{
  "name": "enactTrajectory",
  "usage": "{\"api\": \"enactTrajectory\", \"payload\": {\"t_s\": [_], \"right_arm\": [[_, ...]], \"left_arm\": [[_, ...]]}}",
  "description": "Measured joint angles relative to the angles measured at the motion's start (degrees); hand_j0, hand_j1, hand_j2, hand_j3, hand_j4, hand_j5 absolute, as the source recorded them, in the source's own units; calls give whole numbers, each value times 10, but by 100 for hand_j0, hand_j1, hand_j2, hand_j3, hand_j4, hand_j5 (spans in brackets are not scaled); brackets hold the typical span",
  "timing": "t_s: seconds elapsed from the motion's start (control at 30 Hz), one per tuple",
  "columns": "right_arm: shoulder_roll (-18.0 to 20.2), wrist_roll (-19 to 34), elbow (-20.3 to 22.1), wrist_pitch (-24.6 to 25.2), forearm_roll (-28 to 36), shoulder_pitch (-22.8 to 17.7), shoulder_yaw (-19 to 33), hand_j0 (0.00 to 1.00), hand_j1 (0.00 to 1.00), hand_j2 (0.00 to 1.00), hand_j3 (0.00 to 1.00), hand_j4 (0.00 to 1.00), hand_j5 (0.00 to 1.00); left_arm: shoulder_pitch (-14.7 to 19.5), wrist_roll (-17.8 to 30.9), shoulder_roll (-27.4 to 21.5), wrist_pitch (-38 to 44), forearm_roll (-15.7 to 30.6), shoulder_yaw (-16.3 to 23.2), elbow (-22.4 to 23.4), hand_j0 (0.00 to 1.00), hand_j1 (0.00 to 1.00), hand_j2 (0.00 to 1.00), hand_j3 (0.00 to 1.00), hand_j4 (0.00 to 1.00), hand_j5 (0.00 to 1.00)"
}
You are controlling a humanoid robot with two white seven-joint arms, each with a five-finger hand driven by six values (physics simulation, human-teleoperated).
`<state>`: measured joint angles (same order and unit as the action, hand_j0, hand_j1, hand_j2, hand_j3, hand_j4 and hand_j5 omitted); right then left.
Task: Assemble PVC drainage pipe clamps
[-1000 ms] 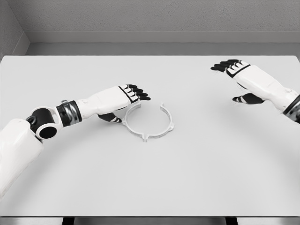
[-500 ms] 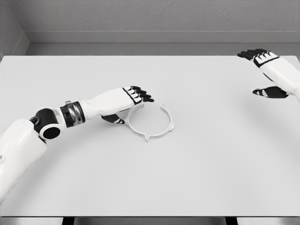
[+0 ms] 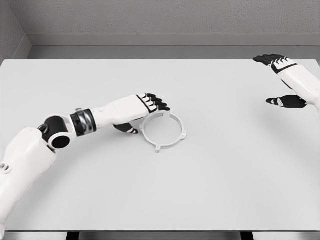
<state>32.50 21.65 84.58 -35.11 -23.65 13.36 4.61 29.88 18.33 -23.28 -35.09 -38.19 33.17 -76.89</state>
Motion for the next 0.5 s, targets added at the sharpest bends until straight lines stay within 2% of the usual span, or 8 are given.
{"api": "enactTrajectory", "payload": {"t_s": [0.5], "right_arm": [[1,0,-1,0,0,-2,-1,100,100,100,100,100,100]], "left_arm": [[0,4,10,0,-10,0,-6,100,100,100,100,100,100]]}}
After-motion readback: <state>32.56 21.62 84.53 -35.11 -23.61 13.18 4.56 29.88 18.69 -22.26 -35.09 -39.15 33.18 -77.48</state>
